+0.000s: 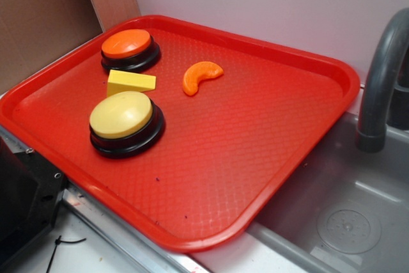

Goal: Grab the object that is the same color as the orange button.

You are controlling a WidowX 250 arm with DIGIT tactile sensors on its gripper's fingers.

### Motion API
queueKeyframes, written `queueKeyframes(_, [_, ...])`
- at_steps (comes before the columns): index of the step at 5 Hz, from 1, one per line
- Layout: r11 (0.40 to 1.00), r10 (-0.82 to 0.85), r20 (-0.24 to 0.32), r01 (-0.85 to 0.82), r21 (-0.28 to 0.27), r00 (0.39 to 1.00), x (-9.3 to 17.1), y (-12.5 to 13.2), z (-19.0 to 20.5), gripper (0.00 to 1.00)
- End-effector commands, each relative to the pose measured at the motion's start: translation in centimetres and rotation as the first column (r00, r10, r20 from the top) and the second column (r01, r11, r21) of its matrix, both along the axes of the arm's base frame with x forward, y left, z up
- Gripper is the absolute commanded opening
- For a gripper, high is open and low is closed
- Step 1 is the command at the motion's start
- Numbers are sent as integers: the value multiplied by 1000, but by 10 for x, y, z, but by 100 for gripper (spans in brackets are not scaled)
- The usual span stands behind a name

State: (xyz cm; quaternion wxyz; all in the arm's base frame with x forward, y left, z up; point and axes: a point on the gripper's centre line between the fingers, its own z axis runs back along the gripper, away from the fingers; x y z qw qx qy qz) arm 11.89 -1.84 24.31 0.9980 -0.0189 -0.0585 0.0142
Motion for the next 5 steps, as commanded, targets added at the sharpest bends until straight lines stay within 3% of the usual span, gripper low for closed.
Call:
queueKeyframes(1, [1000,0,0,0,0,1000,0,0,0,100])
queueKeyframes(2, [999,49,18,-48,-13,999,17,4,-11,100])
queueKeyframes(3, [993,114,7,-114,8,993,41,11,-27,100])
queueKeyframes(5, [963,262,-5,-261,60,965,111,22,-84,100])
